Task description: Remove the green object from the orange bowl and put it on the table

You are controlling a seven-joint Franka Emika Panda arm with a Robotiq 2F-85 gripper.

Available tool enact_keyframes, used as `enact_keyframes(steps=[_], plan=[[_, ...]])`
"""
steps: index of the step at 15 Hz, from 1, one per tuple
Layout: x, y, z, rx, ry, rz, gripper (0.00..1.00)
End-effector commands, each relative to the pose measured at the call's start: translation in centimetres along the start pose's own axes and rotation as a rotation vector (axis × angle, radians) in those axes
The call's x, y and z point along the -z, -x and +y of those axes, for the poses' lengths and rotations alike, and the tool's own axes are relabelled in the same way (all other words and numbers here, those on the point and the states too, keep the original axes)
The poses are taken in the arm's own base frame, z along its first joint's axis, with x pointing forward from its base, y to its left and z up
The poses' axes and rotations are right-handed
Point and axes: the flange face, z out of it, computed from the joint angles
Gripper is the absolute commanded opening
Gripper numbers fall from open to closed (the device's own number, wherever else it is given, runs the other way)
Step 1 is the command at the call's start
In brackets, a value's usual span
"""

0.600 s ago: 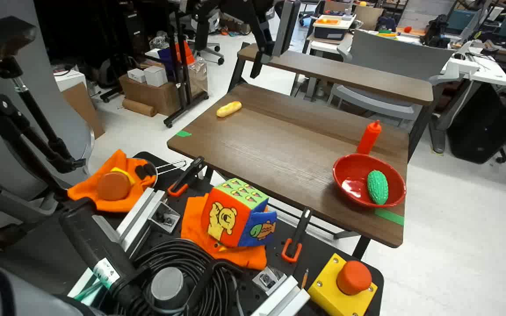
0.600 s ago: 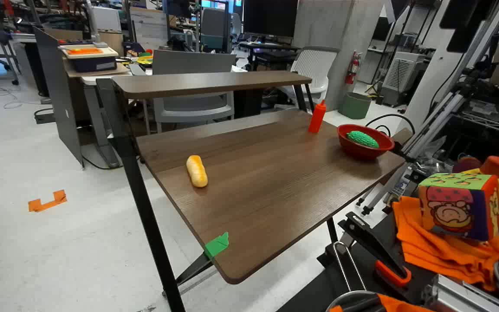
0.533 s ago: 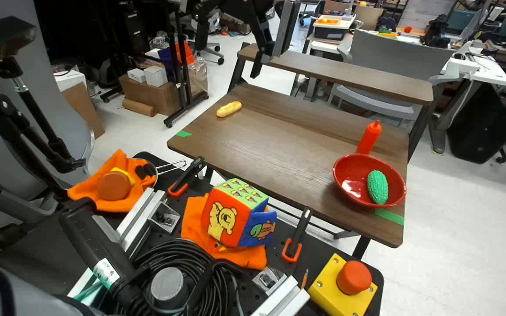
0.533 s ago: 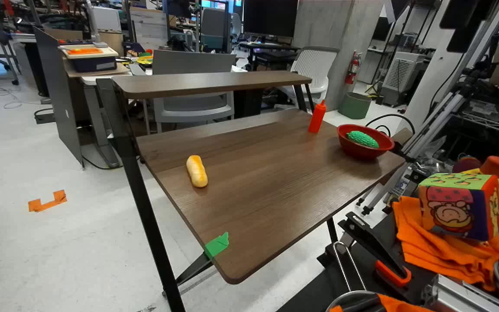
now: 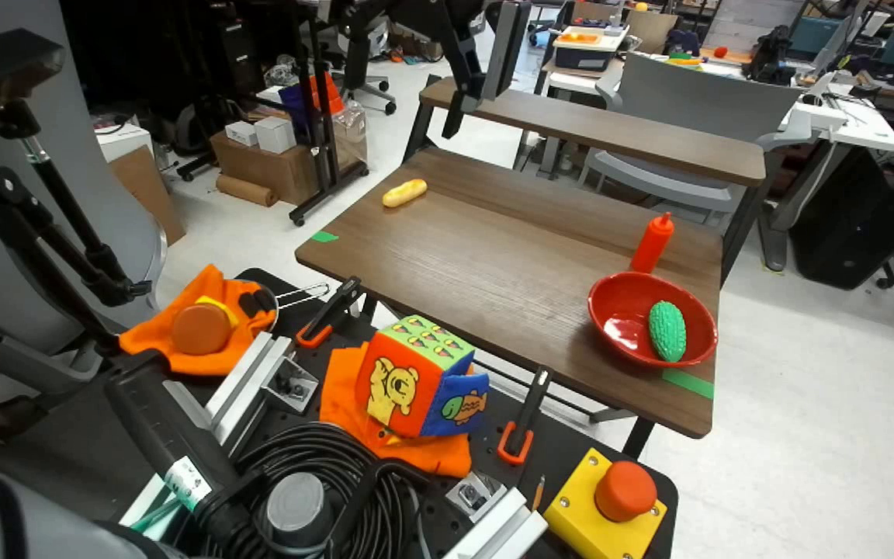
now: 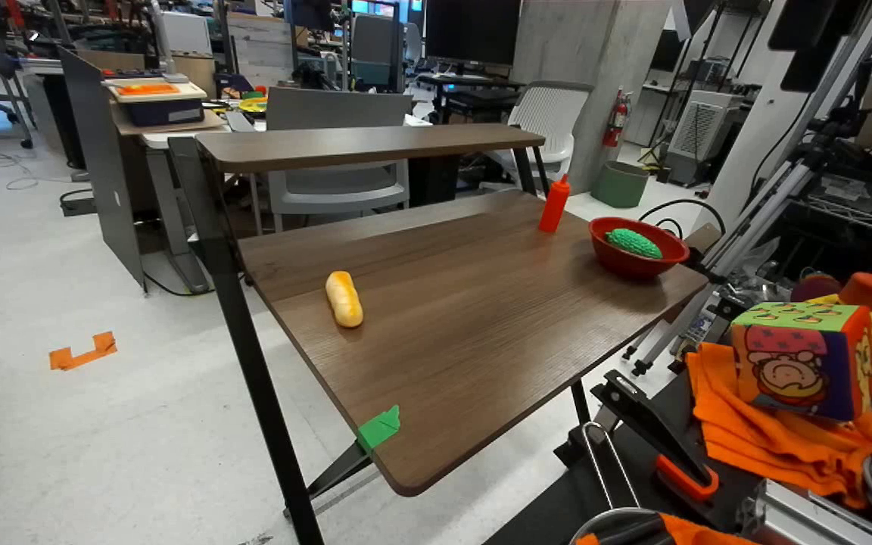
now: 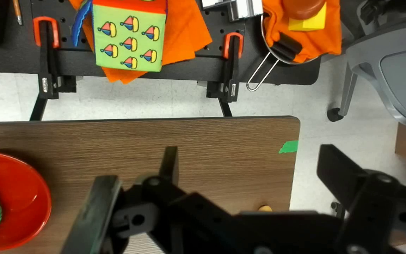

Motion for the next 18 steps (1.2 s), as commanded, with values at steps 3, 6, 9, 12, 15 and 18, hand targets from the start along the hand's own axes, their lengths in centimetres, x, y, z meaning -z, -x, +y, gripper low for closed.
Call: enact_keyframes(steps=[3, 6, 9, 12, 15, 18], plan=[[2.0, -2.7, 2.1, -0.039, -0.019, 0.064, 1.00], [3.1, -5.1, 5.5, -0.075, 0.000, 0.151, 1.00], [2.7, -7.7, 9.6, -0.098, 0.025, 0.210, 1.00], [1.4, -10.0, 13.5, -0.092, 0.061, 0.245, 1.00], [-0.8, -11.7, 17.0, -0.055, 0.088, 0.260, 1.00], [-3.3, -13.1, 19.9, -0.028, 0.097, 0.251, 1.00]])
